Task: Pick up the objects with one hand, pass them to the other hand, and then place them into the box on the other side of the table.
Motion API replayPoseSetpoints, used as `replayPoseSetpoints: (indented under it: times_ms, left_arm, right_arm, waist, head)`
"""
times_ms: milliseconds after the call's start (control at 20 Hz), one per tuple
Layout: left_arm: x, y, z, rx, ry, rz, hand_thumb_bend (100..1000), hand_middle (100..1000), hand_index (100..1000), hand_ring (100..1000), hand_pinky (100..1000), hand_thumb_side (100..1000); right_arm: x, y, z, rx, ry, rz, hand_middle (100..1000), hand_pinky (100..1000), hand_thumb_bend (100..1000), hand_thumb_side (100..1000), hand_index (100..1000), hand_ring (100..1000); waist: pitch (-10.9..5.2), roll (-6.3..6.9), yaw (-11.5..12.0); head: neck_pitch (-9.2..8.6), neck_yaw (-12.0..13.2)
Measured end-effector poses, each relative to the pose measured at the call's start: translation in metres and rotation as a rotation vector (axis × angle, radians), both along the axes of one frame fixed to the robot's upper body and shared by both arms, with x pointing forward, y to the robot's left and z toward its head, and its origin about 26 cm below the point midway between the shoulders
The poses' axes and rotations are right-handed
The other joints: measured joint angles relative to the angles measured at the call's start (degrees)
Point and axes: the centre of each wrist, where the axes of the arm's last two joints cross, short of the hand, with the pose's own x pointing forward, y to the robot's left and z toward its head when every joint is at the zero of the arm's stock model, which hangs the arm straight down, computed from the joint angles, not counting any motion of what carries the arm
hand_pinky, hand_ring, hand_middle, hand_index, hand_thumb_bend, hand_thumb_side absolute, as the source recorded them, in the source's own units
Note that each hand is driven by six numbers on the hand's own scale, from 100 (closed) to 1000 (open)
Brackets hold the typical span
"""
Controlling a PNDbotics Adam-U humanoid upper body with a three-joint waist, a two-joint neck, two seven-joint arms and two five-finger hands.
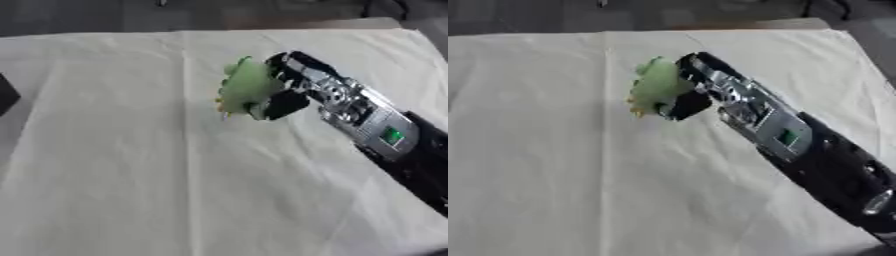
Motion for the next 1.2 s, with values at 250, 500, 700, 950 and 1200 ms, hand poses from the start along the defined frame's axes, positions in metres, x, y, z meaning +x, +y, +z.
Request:
replayPoseSetpoints:
  times_ms: [250,500,700,950,1200]
  left_arm:
    - [-0.002,-0.011,0.006,0.024,0.004,-0.096,329,753,729,711,875,592]
    - [-0.007,-0.045,0.011,0.045,0.033,-0.256,358,754,745,710,879,637]
    - [-0.014,-0.08,0.01,0.054,0.084,-0.403,384,758,759,721,881,643]
    - [-0.026,-0.128,0.009,0.101,0.17,-0.566,413,770,769,737,884,648]
    - [-0.037,-0.161,0.011,0.148,0.239,-0.675,442,779,773,748,889,643]
  right_arm:
    - [0.001,0.002,0.004,0.014,-0.077,-0.029,428,343,336,100,506,516]
    - [0.001,0.011,0.005,0.024,-0.156,-0.052,430,336,331,100,510,515]
    - [0.001,0.02,0.0,0.015,-0.206,-0.061,432,336,325,100,512,516]
    - [-0.001,0.033,-0.004,0.017,-0.266,-0.04,433,338,318,100,513,517]
    - [-0.002,0.042,-0.005,0.019,-0.304,-0.008,434,347,314,100,514,517]
  waist:
    - [-0.26,0.0,0.0]
    - [-0.75,0.0,0.1]
    - [-1.01,0.0,0.3]
    - [-1.67,0.12,1.3]
    - [-1.67,0.25,2.8]
  head:
    - [0.22,0.0]
    - [0.49,-0.1]
    - [0.51,-0.3]
    - [0.56,-0.5]
    - [0.54,-0.6]
